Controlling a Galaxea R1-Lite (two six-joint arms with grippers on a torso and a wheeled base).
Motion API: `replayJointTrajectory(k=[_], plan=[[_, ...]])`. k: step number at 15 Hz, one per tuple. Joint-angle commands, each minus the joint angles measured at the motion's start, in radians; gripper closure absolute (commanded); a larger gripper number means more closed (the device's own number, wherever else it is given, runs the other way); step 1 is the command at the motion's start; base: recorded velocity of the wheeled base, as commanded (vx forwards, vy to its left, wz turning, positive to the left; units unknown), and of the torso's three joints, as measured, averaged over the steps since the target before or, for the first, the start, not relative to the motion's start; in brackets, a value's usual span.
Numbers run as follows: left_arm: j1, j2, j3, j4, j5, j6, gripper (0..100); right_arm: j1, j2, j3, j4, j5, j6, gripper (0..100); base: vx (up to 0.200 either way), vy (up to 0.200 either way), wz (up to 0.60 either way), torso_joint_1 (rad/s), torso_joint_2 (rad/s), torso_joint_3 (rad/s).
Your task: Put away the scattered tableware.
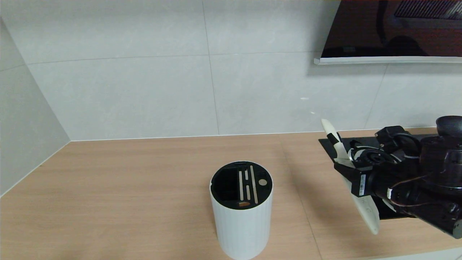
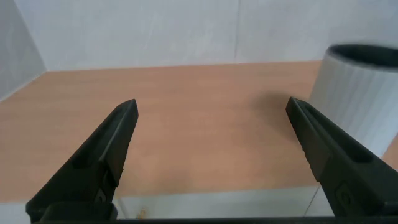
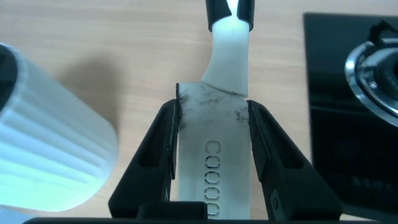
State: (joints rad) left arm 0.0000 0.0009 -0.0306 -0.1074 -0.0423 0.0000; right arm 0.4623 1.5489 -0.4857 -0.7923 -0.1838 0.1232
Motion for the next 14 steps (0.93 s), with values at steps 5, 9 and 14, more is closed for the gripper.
replayJointTrajectory(k=[5, 9, 14], plan=[[-0.038, 0.370, -0.407, 0.216, -0.301, 0.000, 0, 0.027, -0.026, -0.186, 0.145, 0.001, 0.001, 100, 0.000, 0.000, 0.00, 0.000, 0.00, 0.000], [-0.046, 0.757, -0.614, 0.209, -0.516, 0.011, 0, 0.078, -0.006, -0.355, 0.248, 0.012, 0.001, 100, 0.000, 0.000, 0.00, 0.000, 0.00, 0.000], [-0.207, 1.091, -0.719, -0.028, -0.516, -0.225, 0, 0.257, 0.005, -0.379, 0.269, 0.007, 0.004, 100, 0.000, 0.000, 0.00, 0.000, 0.00, 0.000]])
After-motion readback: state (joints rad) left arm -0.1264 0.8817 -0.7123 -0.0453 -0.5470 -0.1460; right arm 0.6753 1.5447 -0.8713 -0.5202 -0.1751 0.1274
